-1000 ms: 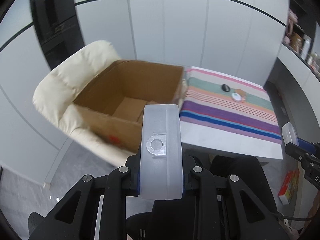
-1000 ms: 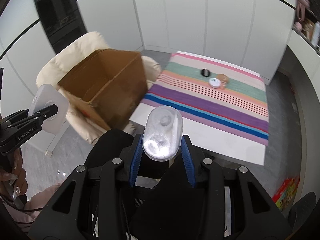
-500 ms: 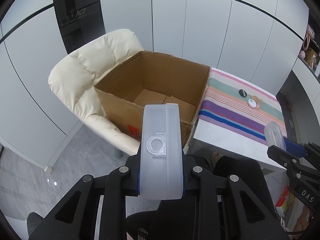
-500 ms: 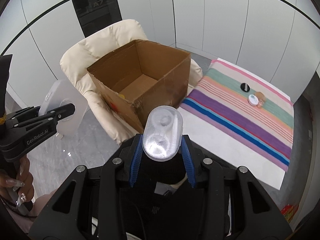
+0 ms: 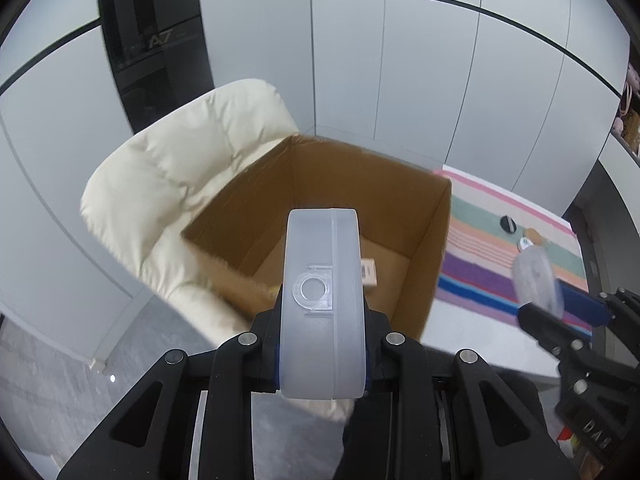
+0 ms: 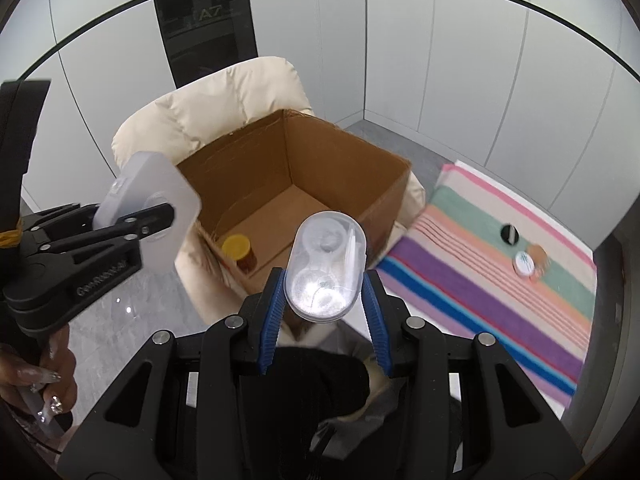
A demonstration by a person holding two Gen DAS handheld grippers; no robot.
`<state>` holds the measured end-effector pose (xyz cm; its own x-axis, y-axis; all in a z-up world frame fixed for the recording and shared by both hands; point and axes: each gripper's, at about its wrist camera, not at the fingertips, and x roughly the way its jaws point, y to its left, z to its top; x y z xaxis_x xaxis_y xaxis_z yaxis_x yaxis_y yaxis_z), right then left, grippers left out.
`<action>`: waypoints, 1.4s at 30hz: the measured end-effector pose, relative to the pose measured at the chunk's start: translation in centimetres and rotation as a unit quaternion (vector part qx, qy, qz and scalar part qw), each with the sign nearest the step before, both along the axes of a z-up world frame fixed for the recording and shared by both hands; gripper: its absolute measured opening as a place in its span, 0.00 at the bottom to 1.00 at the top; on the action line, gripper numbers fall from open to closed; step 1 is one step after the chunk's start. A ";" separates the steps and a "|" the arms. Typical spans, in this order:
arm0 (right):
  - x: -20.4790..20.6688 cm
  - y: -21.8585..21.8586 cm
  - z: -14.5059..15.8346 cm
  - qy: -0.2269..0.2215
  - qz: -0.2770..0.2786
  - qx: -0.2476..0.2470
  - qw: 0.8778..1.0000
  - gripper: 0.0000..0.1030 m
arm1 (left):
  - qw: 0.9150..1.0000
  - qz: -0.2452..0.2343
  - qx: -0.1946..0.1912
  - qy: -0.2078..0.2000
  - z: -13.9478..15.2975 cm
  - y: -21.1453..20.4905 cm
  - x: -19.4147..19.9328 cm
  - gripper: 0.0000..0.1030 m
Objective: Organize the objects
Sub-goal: 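Carry the frosted box and clear case over the cardboard box with both tools, then open the left tool dropping the frosted box while the right tool releases the clear case, then withdraw both tools from the cardboard box back toward the table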
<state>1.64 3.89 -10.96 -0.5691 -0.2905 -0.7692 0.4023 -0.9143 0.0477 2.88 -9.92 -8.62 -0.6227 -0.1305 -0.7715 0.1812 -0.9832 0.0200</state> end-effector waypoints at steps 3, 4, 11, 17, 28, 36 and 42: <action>-2.2 -1.3 -0.6 -0.012 0.010 -0.004 1.000 0.39 | 1.000 0.001 0.008 0.003 -0.3 -1.2 -2.1 0.26; -3.0 -1.8 -0.7 -0.013 0.013 -0.003 1.000 0.39 | 1.000 0.005 0.011 0.003 -0.4 -1.8 -2.7 0.26; -7.8 -4.4 -2.4 -0.017 0.026 0.012 0.999 0.39 | 1.000 0.020 0.002 0.000 -1.9 -4.0 -7.8 0.27; -10.9 -5.6 -3.6 -0.020 0.033 0.013 0.999 0.46 | 0.999 0.031 0.031 0.001 -3.4 -5.7 -9.9 0.49; -13.0 -4.2 -4.6 -0.024 -0.013 -0.015 1.000 1.00 | 0.999 0.037 0.037 -0.002 -3.2 -7.1 -9.9 1.00; -13.2 -2.8 -5.1 -0.046 -0.032 -0.030 0.998 1.00 | 0.999 0.027 0.021 -0.001 -3.0 -6.1 -9.7 1.00; -12.9 -2.7 -4.8 -0.042 -0.034 -0.021 0.998 1.00 | 1.000 0.022 0.017 0.001 -2.7 -6.0 -9.6 1.00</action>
